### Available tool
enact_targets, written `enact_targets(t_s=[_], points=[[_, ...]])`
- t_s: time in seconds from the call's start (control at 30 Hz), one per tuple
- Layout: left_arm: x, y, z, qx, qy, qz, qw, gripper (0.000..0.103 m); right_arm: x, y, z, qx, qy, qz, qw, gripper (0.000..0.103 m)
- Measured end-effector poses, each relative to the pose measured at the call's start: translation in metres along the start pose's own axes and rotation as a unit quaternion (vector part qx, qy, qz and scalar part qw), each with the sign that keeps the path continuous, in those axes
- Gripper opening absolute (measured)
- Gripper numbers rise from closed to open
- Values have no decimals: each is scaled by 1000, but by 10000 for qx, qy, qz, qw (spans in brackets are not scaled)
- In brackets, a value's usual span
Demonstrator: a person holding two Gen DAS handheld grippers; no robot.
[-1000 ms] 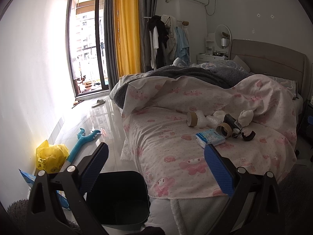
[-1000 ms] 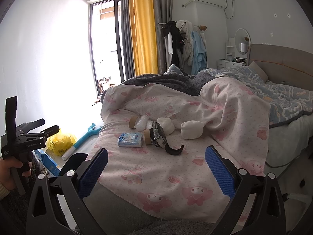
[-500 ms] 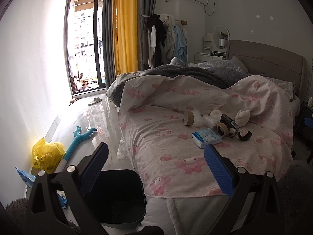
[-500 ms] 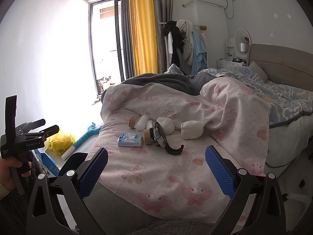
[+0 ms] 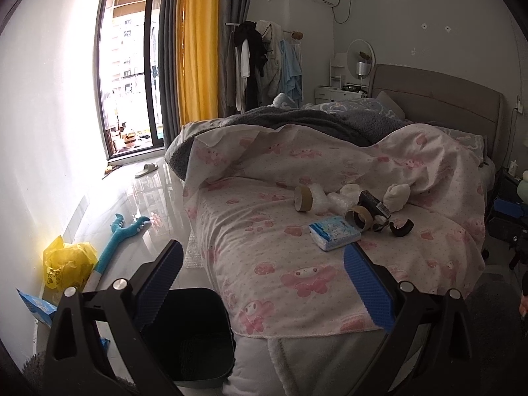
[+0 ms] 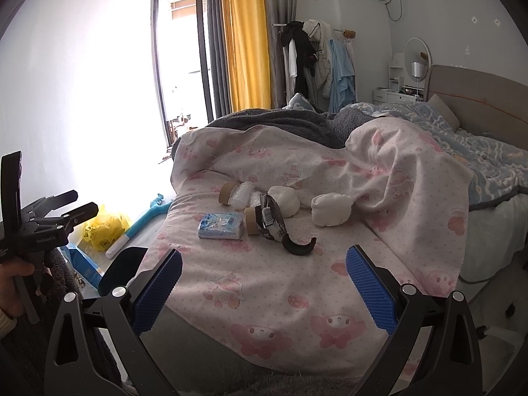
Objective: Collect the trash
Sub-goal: 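Reach the right gripper to the black wrapper and close on it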
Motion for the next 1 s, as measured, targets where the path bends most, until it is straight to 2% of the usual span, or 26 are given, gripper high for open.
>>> enact_targets(t_s=[0.1,0.27,0.4,0.5,0.67,0.73,0.8,0.83,1.0], points=[[2,7,5,-103,18,134,9999,99,3,1,9,13,-62,-25,10000,96],[-4,19,20,-331,-171,271,9989,98,7,5,23,78,-218,-4,9997,90],[-4,28,33,-591,-221,347,9974,94,11,8,30,124,-241,19,9996,84],[0,33,42,-815,-236,311,9959,90,16,9,40,119,-251,-25,9996,82],[3,40,58,-1019,-243,304,9940,90,22,9,64,174,-366,-158,9991,72],[3,40,66,-1091,-323,215,9933,89,27,7,74,197,-381,-285,9987,71],[1,42,75,-1137,-422,159,9925,85,30,4,88,213,-435,-404,9980,69],[1,43,80,-1155,-468,156,9921,84,30,3,93,248,-466,-447,9976,65],[-3,49,98,-1298,-624,188,9894,84,31,1,125,260,-704,-678,9949,58]])
Point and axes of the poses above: each gripper's, at about its wrist camera, not at the fingertips, and z roughly the way its jaws point, y to its right, x to its top, the point moved 3 cm from there along z, roughly the way its jaws point, and after that the axes turned 2 degrees about x, right-handed, at the moved point
